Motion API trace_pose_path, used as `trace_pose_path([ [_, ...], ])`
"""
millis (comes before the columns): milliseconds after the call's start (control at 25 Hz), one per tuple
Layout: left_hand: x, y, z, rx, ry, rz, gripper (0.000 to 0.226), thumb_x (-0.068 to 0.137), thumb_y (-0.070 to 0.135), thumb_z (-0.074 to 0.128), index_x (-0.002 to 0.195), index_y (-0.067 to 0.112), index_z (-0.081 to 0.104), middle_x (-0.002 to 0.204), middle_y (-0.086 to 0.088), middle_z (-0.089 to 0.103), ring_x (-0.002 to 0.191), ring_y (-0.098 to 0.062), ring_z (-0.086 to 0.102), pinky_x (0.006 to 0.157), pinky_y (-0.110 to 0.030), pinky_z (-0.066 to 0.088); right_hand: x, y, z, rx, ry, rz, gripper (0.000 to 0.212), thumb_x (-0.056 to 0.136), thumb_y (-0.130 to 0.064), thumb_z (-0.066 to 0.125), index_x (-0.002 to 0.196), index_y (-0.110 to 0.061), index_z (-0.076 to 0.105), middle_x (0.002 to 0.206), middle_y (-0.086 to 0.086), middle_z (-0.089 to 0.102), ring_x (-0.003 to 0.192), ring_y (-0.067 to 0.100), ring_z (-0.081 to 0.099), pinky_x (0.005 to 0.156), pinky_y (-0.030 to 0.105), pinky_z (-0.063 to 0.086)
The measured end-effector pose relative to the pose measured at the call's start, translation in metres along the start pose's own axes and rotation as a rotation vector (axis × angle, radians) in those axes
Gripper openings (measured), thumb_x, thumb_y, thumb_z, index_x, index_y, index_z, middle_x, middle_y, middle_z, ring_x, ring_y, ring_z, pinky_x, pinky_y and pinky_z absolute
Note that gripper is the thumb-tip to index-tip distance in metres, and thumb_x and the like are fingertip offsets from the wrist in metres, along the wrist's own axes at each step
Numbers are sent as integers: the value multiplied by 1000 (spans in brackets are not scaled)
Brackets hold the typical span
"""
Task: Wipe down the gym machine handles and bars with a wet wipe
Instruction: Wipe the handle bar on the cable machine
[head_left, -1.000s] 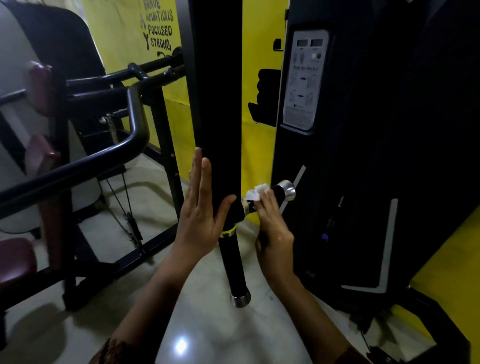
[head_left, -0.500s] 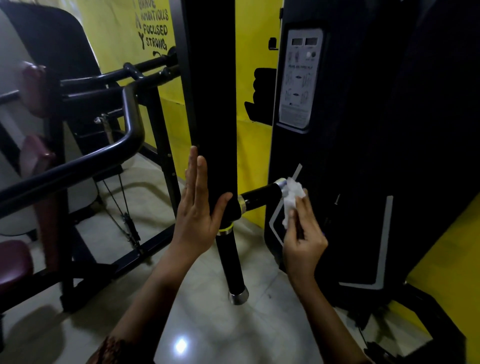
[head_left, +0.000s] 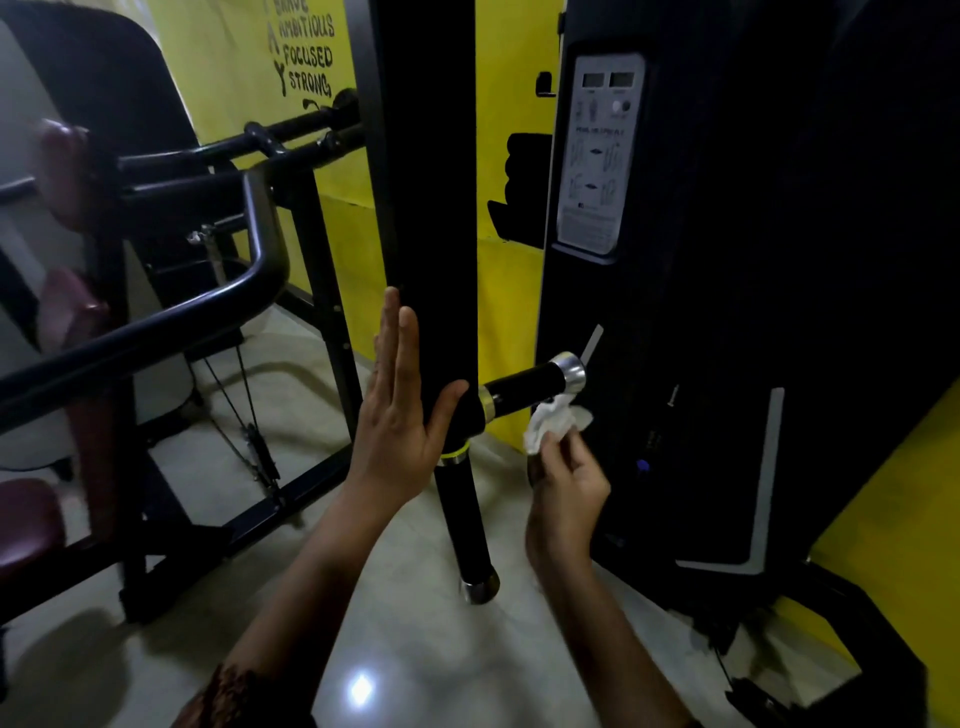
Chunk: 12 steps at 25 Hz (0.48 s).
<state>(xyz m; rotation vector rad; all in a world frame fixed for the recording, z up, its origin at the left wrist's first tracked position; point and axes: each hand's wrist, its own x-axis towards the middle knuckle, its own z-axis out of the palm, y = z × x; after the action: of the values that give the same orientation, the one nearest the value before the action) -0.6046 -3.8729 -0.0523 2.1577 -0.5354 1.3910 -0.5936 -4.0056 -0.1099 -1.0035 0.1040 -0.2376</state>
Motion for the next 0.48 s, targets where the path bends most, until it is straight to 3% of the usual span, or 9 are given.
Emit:
trace_pose_path([
  [120, 0, -1, 0, 2, -6, -6, 70, 99, 35, 39, 145, 36, -13, 153, 19, -15, 144, -16, 1, 117, -40, 18, 15, -16, 13, 84, -63, 61, 19, 93, -1, 50, 85, -7, 67, 77, 0, 65, 79, 10, 60, 78, 23, 49],
  [200, -1, -1, 0, 2, -3, -10, 70, 99, 35, 39, 145, 35, -13, 153, 19, -15, 144, -16, 0, 115, -46, 19, -1, -15, 21, 13, -126, 103, 20, 91, 0, 53, 78, -4, 68, 75, 5, 62, 74, 11, 57, 70, 20, 48],
  [320, 0, -1, -1, 4, 2, 0, 69, 99, 35, 39, 145, 35, -13, 153, 19, -14, 144, -15, 0, 114, -47, 20, -29, -5, 18, -199, -260, -3, 14, 86, 3, 59, 94, 5, 70, 84, 7, 70, 81, 7, 64, 73, 16, 49],
  [480, -1, -2, -2, 6, 9, 4, 69, 99, 36, 38, 145, 35, -13, 153, 19, -14, 143, -16, 1, 113, -49, 23, -34, -20, -4, -264, -349, -198, 19, 82, 0, 66, 91, -14, 74, 86, 0, 75, 83, 5, 68, 73, 16, 50],
])
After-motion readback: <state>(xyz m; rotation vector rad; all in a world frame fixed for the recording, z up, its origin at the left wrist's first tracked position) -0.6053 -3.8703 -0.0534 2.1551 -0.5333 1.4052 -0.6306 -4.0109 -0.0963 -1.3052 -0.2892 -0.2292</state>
